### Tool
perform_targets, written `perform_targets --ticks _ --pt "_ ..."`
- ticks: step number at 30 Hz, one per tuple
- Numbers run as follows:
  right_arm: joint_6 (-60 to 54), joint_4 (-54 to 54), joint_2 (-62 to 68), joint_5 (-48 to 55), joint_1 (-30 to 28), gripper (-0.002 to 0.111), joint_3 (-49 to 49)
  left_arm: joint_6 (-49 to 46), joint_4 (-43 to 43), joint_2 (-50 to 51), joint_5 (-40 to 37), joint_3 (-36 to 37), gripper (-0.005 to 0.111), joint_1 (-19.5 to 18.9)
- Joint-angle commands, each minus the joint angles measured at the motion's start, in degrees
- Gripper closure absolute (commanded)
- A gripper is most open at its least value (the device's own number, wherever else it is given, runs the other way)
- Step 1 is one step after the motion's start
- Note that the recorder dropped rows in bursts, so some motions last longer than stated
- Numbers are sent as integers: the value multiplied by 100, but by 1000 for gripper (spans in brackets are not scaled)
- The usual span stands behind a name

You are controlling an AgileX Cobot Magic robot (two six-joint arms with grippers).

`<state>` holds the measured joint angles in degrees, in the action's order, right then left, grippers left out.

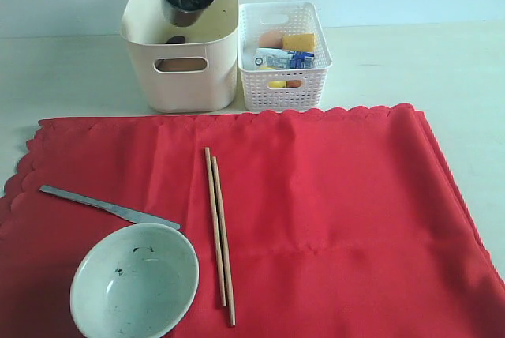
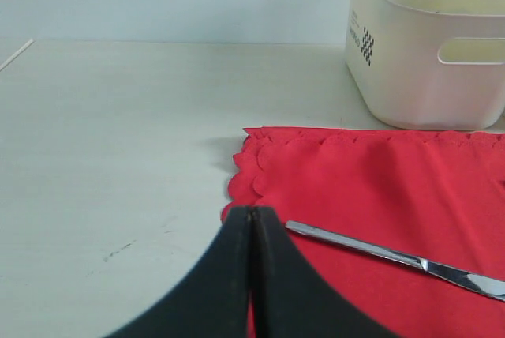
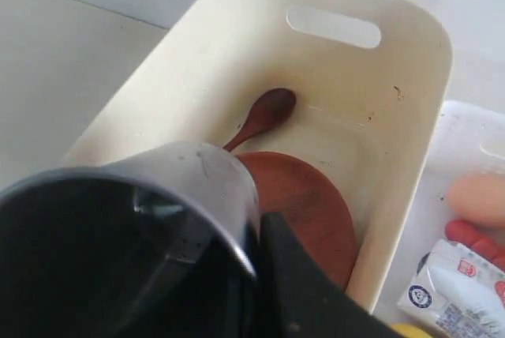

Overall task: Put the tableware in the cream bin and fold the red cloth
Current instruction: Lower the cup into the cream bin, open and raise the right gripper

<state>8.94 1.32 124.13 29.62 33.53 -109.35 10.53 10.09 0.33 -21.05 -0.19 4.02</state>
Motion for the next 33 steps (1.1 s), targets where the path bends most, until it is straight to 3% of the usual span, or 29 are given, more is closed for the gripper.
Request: perform_targets --ticks 1,15,26,33 --pt "32 -42 234 -289 -31 108 -38 19 -50 -33 40 19 107 -6" --pt "165 -132 653 -573 -124 107 -38 19 -50 -33 40 19 107 -6" --pt "165 -132 579 -573 -202 62 -38 19 -50 -33 40 19 107 -6" --pt "165 -132 233 -573 -202 61 -38 19 -50 -33 40 19 107 -6"
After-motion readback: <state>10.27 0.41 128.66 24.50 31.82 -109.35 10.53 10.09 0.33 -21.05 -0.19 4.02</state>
